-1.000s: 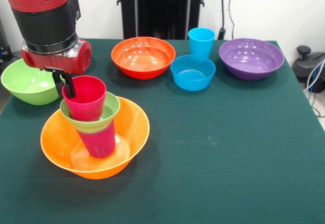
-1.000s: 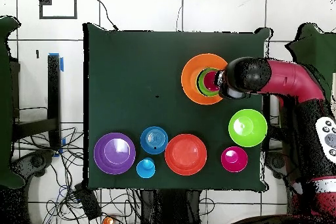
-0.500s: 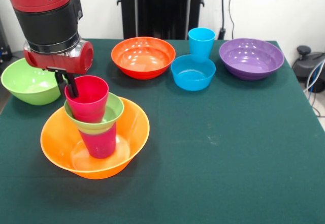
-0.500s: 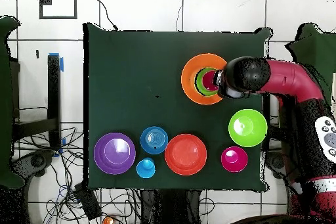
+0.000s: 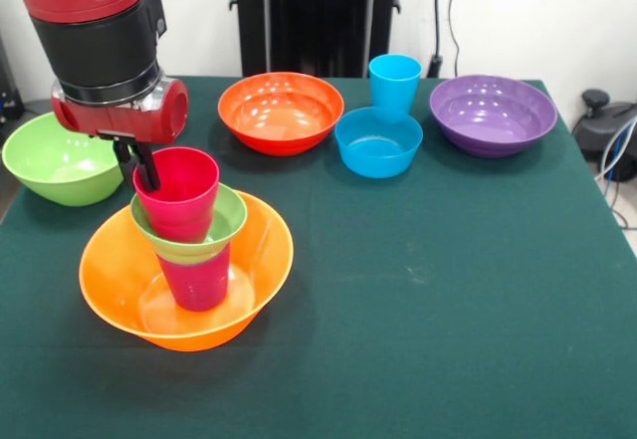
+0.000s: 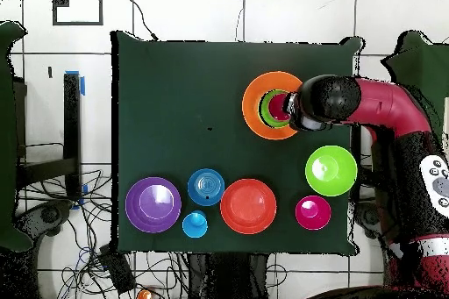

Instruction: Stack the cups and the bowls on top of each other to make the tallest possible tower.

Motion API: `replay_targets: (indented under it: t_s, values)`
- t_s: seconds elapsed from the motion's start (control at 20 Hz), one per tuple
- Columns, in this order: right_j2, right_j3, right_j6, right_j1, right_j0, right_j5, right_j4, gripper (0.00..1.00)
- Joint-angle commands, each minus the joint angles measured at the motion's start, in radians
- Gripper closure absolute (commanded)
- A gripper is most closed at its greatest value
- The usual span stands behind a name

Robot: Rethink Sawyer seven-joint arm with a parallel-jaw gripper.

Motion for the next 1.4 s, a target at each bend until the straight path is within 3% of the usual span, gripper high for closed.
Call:
replay_targets:
  t_s: [0.05, 0.6, 0.65, 1.4]
  values:
    - [0.030, 0.049, -0.141, 0.006, 0.037, -0.045, -0.008, 1.00]
    - [0.019, 0.057, -0.130, 0.003, 0.041, -0.042, -0.014, 1.00]
    - [0.010, 0.053, -0.123, 0.001, 0.047, -0.029, -0.018, 0.00]
    - [0.011, 0.079, -0.118, 0.003, 0.041, -0.050, -0.018, 0.00]
